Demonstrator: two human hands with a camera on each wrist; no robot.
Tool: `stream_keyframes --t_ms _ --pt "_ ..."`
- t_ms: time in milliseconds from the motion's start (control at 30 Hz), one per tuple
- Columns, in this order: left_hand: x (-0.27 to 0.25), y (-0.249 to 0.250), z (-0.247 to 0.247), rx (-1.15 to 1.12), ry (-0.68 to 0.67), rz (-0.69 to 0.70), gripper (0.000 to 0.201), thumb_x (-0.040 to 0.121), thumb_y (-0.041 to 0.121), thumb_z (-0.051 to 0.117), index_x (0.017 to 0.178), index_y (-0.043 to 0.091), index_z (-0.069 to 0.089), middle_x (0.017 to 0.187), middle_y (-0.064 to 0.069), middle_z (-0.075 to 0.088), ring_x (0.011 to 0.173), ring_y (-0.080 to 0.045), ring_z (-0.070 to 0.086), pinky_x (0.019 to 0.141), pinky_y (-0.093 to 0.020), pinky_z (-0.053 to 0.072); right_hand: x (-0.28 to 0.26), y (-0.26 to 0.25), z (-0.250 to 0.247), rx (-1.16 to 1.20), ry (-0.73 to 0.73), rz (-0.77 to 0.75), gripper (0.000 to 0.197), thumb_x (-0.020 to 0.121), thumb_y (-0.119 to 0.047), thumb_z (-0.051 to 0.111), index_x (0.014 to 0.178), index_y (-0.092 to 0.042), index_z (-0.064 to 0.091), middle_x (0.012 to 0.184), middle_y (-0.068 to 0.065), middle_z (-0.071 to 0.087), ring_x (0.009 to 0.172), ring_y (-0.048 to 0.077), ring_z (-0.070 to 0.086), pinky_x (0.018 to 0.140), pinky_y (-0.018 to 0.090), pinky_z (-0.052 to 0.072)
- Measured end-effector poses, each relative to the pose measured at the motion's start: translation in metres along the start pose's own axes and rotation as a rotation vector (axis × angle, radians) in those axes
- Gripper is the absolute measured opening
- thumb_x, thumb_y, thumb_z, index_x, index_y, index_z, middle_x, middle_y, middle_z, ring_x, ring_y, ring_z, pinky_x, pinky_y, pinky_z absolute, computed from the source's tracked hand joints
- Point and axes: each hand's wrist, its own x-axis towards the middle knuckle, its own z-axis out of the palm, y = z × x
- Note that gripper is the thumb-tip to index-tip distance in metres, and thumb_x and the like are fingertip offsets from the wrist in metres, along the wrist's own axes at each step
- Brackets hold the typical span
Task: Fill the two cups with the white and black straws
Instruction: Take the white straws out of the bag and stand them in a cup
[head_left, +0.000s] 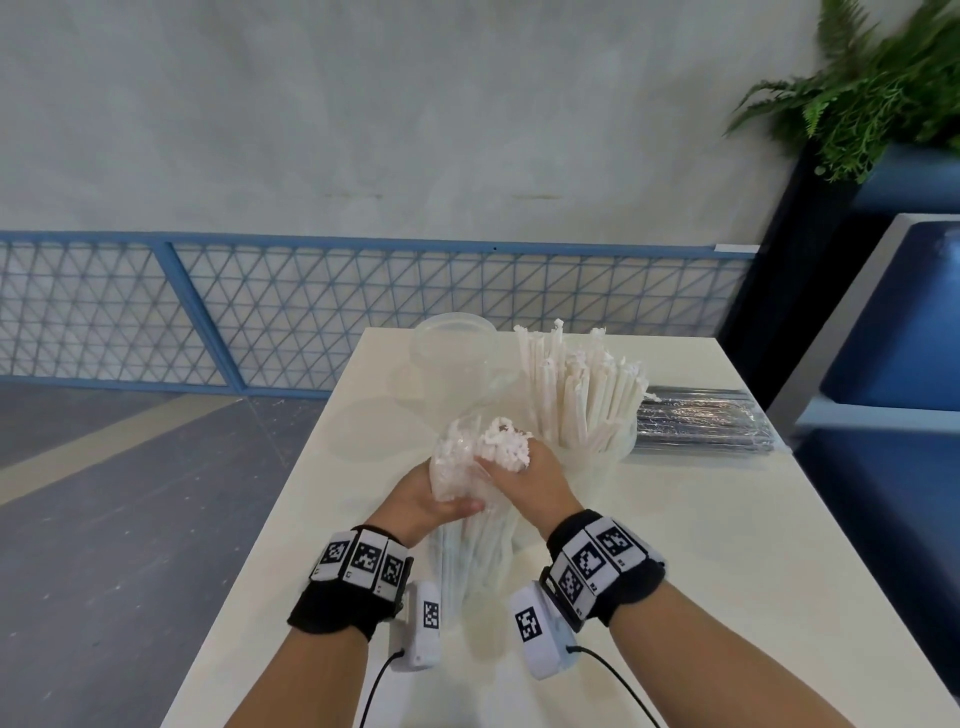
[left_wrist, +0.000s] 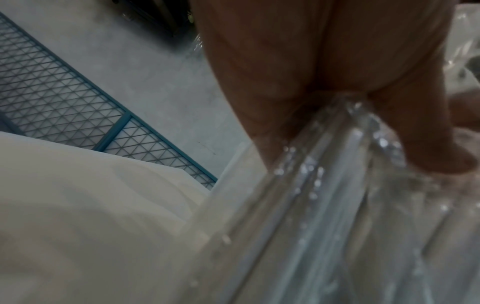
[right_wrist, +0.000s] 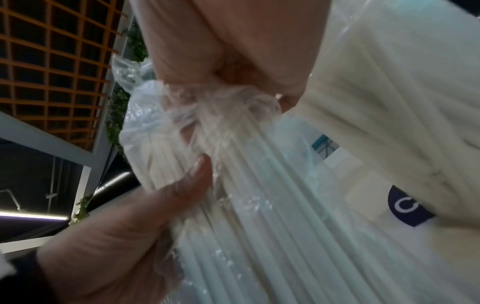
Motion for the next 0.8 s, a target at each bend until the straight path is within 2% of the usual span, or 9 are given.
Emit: stream_keyframes --t_ms 67,133,233,300,333,433,600,700,800 --pt "0.0 0.001 0.0 0.012 0.028 -0.013 0.036 0.068 0.007 0.079 0.098 0.02 0.063 0.086 0.011 0.072 0.084 0.0 0.067 0.077 -0.015 0.049 -0.002 -0.004 -0.001 0.1 0.065 0.025 0.019 0.081 -0.017 0.07 0.097 -0.015 0.061 0.097 0.003 0.066 0.097 0.02 0.063 0.086 0.029 0.051" --pt "0.0 0.001 0.0 0.039 0.036 -0.014 0.029 0.072 0.004 0.075 0.093 0.022 0.066 0.079 0.015 0.073 0.081 0.001 0.067 0.076 -0.016 0.051 -0.003 -0.007 -0.004 0.178 0.117 0.035 0.022 0.079 -0.023 0.072 0.096 -0.013 0.063 0.1 0.008 0.069 0.099 0.023 0.064 0.092 0.038 0.051" --pt "0.0 -0.002 -0.002 0.019 0.062 -0.015 0.032 0.064 0.019 0.081 0.095 0.02 0.07 0.092 0.003 0.074 0.093 -0.012 0.068 0.085 -0.025 0.053 -0.002 -0.016 -0.012 0.295 0.202 0.017 0.021 0.079 -0.021 0.07 0.094 -0.007 0.063 0.101 0.017 0.068 0.101 0.026 0.064 0.099 0.045 0.046" --pt "0.0 -0.003 -0.003 0.023 0.092 -0.022 0.037 0.061 0.025 0.081 0.096 0.017 0.071 0.098 -0.005 0.073 0.094 -0.017 0.068 0.086 -0.028 0.052 -0.002 -0.025 -0.019 0.36 0.208 -0.004 0.009 0.08 -0.017 0.069 0.083 -0.009 0.066 0.101 0.014 0.069 0.104 0.026 0.063 0.101 0.044 0.044" --pt "0.0 -0.004 -0.004 0.033 0.105 -0.028 0.033 0.064 0.021 0.082 0.094 0.017 0.071 0.097 -0.005 0.073 0.093 -0.017 0.068 0.086 -0.029 0.052 -0.003 -0.03 -0.022 0.367 0.212 -0.024 0.012 0.08 -0.018 0.069 0.08 -0.006 0.066 0.099 0.012 0.069 0.104 0.025 0.062 0.101 0.042 0.043" --pt "-0.002 -0.001 -0.006 0.064 0.125 -0.027 0.022 0.072 0.006 0.077 0.084 0.023 0.07 0.083 0.005 0.073 0.082 -0.008 0.068 0.08 -0.023 0.052 -0.003 -0.043 -0.032 0.429 0.237 -0.073 0.032 0.073 -0.027 0.07 0.081 0.003 0.062 0.092 0.005 0.066 0.096 0.021 0.06 0.088 0.034 0.043" --pt "-0.003 0.003 -0.005 0.1 0.15 0.009 0.022 0.072 0.005 0.075 0.08 0.023 0.067 0.074 0.011 0.07 0.069 0.004 0.065 0.068 -0.01 0.05 0.003 -0.056 -0.044 0.539 0.309 -0.06 0.012 0.085 -0.01 0.06 0.082 0.001 0.061 0.08 0.007 0.059 0.078 0.02 0.057 0.074 0.03 0.045" --pt "-0.003 0.004 -0.004 0.084 0.173 0.025 0.02 0.074 0.003 0.074 0.079 0.02 0.065 0.07 0.01 0.068 0.065 0.007 0.063 0.062 -0.007 0.046 0.008 -0.059 -0.045 0.574 0.33 -0.028 0.006 0.083 -0.009 0.063 0.079 -0.005 0.062 0.082 0.007 0.063 0.082 0.022 0.061 0.079 0.036 0.048" --pt "-0.002 0.004 -0.004 0.09 0.18 0.034 0.018 0.076 0.007 0.073 0.083 0.021 0.064 0.079 0.007 0.067 0.066 0.009 0.062 0.063 -0.006 0.045 0.012 -0.059 -0.044 0.572 0.242 0.011 0.006 0.082 -0.006 0.066 0.084 -0.011 0.064 0.08 0.001 0.066 0.077 0.013 0.065 0.081 0.033 0.05"
